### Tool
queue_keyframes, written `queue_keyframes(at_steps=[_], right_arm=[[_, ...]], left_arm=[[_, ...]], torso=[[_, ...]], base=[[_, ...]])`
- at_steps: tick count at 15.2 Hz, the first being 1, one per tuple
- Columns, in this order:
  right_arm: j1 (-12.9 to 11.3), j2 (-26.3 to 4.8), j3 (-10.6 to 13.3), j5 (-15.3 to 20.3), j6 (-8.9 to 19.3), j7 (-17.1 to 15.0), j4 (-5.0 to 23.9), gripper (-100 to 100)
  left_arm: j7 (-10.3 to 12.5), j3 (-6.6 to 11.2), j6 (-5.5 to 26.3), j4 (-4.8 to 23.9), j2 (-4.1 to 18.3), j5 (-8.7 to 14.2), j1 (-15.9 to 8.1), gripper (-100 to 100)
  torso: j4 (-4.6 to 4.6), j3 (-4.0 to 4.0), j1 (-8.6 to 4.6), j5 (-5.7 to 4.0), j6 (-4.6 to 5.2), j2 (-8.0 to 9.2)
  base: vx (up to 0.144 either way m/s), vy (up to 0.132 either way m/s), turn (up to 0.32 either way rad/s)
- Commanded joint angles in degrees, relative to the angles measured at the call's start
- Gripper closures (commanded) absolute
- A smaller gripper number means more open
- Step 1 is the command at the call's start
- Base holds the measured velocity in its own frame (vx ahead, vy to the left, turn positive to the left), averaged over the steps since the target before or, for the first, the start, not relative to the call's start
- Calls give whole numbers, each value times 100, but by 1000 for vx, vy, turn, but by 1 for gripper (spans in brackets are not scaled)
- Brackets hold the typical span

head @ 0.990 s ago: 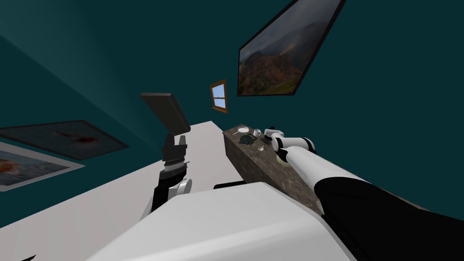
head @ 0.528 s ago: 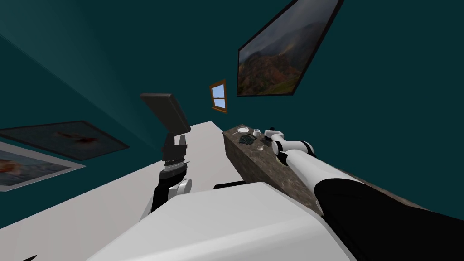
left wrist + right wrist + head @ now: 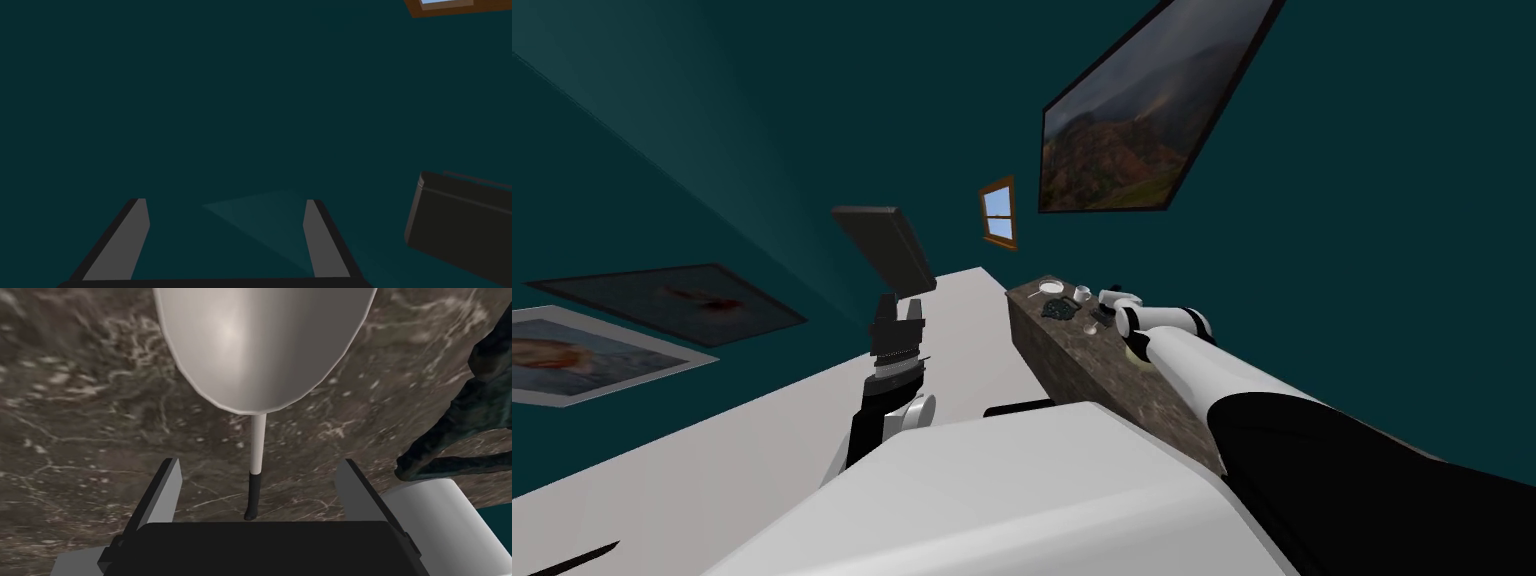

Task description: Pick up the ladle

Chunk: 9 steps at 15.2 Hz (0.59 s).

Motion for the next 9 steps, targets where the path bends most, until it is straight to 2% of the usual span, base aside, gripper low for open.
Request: queue_keyframes(at_steps=[1,2,3,4,8,9], right_arm=[[250,-3,-47,-49,28,-3,-286,-100],[331,-33,-75,-79,-26,17,-301,-100],[218,-10,-43,-44,11,-2,-239,-100],[223,-16,-47,-49,-5,2,-225,100],[222,-17,-46,-49,-5,1,-226,100],[48,73,23,28,165,-56,-309,100]], left_arm=[[0,0,0,0,0,0,0,0],[0,0,0,0,0,0,0,0],[0,0,0,0,0,0,0,0],[0,0,0,0,0,0,0,0],[0,0,0,0,0,0,0,0],[0,0,0,0,0,0,0,0]], torso=[[0,0,0,0,0,0],[-1,-1,-1,-2,0,-1],[-1,-2,-1,-1,0,-3],[-1,-1,-1,-1,1,-2],[-1,0,1,-1,0,0],[-1,0,0,-1,0,1]], base=[[18,-1,126],[20,-1,108],[13,-3,40],[0,0,0],[0,0,-2],[-16,0,-205]])
